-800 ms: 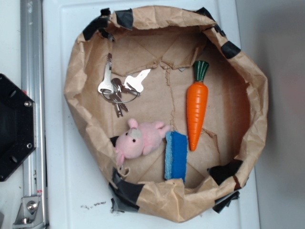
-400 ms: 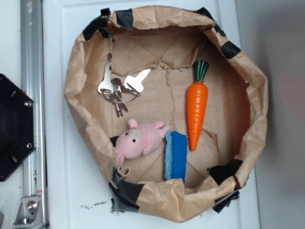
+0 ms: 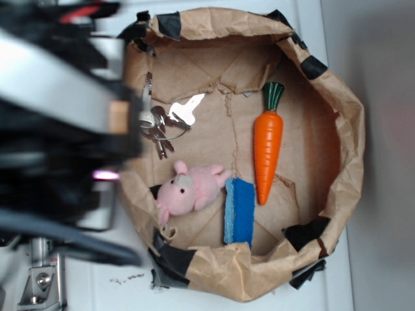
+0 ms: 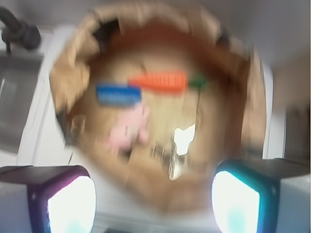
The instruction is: Grab the blue sponge.
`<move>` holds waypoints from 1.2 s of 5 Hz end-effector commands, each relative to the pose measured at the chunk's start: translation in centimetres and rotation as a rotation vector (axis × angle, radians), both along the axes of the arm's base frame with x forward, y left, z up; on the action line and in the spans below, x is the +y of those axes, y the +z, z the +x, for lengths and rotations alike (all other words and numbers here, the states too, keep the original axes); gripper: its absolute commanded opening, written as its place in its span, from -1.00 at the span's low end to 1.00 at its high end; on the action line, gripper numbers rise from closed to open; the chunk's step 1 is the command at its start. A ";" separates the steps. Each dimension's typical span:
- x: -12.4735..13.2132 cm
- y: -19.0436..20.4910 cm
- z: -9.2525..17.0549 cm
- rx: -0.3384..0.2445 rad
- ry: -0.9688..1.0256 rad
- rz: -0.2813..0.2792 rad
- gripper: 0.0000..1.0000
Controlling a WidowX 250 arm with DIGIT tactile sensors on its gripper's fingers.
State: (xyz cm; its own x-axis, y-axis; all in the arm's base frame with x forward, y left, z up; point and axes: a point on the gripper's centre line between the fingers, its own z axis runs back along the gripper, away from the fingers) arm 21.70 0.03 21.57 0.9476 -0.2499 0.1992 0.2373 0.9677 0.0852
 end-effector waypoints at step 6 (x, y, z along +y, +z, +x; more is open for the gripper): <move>-7.5 -15.6 4.9 0.002 -0.865 0.011 1.00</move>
